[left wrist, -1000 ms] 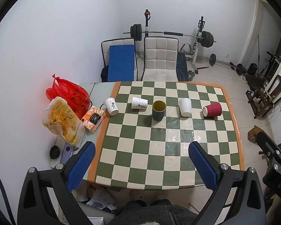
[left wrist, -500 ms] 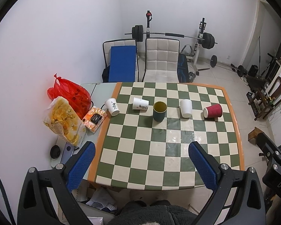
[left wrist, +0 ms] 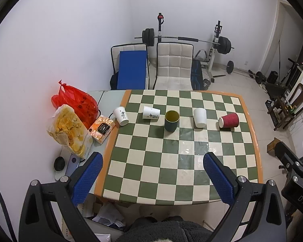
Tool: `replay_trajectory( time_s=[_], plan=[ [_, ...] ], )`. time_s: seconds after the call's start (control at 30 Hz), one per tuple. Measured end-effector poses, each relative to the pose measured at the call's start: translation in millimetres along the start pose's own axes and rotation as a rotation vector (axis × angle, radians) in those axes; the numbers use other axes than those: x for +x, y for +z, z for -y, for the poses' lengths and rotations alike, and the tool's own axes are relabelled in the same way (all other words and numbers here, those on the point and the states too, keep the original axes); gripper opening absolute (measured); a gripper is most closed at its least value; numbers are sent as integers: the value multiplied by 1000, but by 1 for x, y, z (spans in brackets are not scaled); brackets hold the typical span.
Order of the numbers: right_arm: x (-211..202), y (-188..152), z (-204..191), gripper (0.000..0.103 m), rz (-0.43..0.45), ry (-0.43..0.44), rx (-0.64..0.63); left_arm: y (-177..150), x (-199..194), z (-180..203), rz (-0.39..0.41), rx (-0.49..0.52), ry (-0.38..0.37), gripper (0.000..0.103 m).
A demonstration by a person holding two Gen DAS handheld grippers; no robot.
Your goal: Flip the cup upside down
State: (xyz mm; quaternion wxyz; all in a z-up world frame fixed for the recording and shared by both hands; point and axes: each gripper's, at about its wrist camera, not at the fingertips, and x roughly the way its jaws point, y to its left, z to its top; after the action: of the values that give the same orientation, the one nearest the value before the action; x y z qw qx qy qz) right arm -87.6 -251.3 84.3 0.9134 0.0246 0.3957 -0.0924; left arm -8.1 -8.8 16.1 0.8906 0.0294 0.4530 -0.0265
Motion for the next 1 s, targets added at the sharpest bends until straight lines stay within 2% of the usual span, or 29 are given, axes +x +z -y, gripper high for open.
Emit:
replay_trajectory(
  time_s=[0.5, 1.0],
  plan=[
    [-4, 12, -5, 103, 13, 2, 0, 9, -4, 0, 4, -7, -5, 102],
    [-4, 9, -4, 103, 11, 2, 0, 9, -7, 3, 12, -8, -1, 102]
  ],
)
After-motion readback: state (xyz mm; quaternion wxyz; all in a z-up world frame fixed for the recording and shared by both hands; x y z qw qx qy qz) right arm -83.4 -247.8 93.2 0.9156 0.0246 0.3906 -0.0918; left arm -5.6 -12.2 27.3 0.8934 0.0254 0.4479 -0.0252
